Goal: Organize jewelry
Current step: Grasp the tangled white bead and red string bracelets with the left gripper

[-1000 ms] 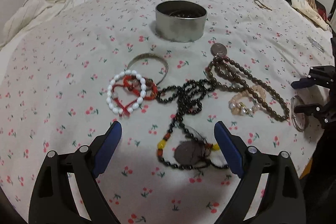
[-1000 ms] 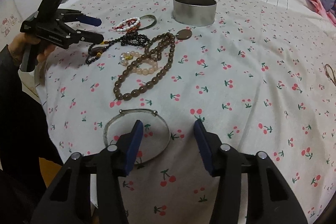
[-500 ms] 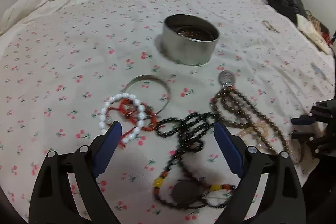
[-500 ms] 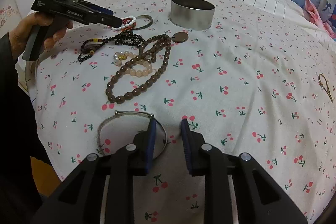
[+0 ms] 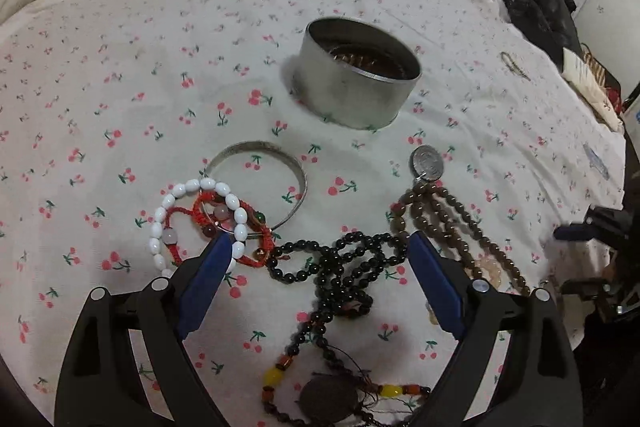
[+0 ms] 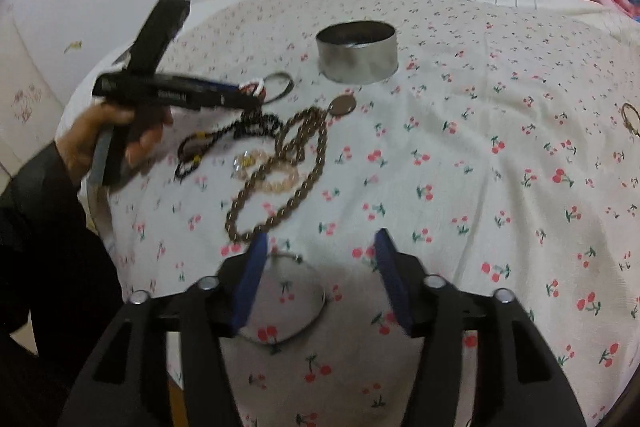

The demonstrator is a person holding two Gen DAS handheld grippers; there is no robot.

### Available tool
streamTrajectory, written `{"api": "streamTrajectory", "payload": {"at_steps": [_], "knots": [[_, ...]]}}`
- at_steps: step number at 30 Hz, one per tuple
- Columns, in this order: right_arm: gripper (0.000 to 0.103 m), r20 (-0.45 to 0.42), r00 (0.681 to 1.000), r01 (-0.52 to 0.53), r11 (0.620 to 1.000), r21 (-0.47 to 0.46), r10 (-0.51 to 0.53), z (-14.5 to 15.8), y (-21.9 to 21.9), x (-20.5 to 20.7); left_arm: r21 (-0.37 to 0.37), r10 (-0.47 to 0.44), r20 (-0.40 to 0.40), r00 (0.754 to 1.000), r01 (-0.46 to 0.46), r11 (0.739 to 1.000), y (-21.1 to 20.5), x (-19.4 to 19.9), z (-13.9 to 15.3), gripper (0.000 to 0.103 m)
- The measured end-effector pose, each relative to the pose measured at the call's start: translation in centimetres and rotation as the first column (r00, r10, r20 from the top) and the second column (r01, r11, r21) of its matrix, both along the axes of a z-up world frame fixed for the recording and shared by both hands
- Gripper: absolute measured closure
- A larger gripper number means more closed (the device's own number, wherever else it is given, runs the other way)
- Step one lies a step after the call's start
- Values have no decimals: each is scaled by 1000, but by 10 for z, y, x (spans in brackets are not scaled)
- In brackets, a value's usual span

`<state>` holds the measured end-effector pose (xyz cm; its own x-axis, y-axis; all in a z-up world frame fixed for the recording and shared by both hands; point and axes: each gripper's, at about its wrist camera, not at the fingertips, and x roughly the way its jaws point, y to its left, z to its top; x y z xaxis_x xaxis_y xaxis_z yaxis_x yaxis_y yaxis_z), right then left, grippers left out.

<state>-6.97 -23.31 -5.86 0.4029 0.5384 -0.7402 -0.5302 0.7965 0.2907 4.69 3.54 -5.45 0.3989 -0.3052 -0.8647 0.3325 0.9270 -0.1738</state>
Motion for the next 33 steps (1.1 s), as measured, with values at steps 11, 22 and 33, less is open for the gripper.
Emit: {"api": "streamTrajectory", "payload": {"at_steps": [11,22,33], "knots": [[41,11,997,-77,997,18,77,2,29,19,-65,124,-85,989,-130,989,17,23,-21,31],[40,-5,999,-31,998,62,32,5,26,34,-114,226,-137,964,-242,963,51,28,-26,93],[35,119,963,-234,970,-71,242,17,128,70,-227,227,-145,963,-256,940,72,25,-6,96]]}}
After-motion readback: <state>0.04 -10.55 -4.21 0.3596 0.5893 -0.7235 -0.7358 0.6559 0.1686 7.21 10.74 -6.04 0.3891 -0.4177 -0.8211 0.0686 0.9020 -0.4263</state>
